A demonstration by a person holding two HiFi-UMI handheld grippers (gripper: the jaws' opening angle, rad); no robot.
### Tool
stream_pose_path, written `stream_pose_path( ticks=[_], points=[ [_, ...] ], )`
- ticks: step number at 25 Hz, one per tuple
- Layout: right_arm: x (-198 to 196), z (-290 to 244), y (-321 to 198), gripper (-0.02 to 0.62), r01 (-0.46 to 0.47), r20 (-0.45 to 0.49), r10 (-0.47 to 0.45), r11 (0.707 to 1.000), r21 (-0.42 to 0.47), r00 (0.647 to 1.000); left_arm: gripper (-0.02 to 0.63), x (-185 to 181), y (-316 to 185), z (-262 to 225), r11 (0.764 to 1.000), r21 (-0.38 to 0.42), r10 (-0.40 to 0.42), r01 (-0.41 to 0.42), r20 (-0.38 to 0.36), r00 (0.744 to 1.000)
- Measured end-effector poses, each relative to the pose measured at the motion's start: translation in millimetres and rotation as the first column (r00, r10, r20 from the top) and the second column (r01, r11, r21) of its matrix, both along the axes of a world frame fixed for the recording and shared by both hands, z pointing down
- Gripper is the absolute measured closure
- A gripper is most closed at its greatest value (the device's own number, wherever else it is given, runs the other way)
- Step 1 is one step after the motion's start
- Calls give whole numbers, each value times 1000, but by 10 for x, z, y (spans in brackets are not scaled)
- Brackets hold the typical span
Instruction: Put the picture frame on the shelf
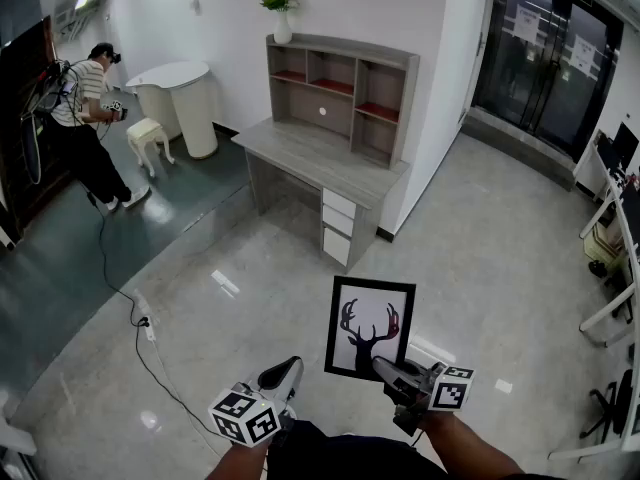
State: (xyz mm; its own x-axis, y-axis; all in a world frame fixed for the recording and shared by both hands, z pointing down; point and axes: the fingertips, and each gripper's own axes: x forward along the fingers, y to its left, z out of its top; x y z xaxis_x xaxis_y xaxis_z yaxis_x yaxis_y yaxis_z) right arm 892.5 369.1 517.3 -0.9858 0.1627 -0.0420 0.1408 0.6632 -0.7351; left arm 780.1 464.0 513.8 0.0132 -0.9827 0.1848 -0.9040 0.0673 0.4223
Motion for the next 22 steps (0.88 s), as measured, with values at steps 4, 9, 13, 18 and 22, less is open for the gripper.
stream_pose_path(
  ticks=[4, 9, 13, 18, 22],
  points=[
    [-217, -30, -42, 574, -2, 6, 2, 1000, 3, 1000, 597, -198, -62, -3, 1000, 0, 11, -11, -3, 1000],
    [-619, -159, -88, 574, -9, 10, 9, 1000, 7, 1000, 597, -562, -144, -139, 999, 5, 33, -33, 7, 999],
    [-930, -251, -92, 574, -11, 21, 10, 1000, 20, 1000, 597, -855, -185, -213, 999, 12, 46, -46, 14, 999],
    [-1233, -271, -50, 574, -23, 16, 22, 999, 25, 1000, 597, -1172, -146, -199, 999, 14, 53, -53, 5, 999],
    [-1447, -251, -14, 574, -39, 29, 38, 999, 15, 999, 597, -1395, -106, -127, 998, 10, 66, -66, -9, 998]
  ],
)
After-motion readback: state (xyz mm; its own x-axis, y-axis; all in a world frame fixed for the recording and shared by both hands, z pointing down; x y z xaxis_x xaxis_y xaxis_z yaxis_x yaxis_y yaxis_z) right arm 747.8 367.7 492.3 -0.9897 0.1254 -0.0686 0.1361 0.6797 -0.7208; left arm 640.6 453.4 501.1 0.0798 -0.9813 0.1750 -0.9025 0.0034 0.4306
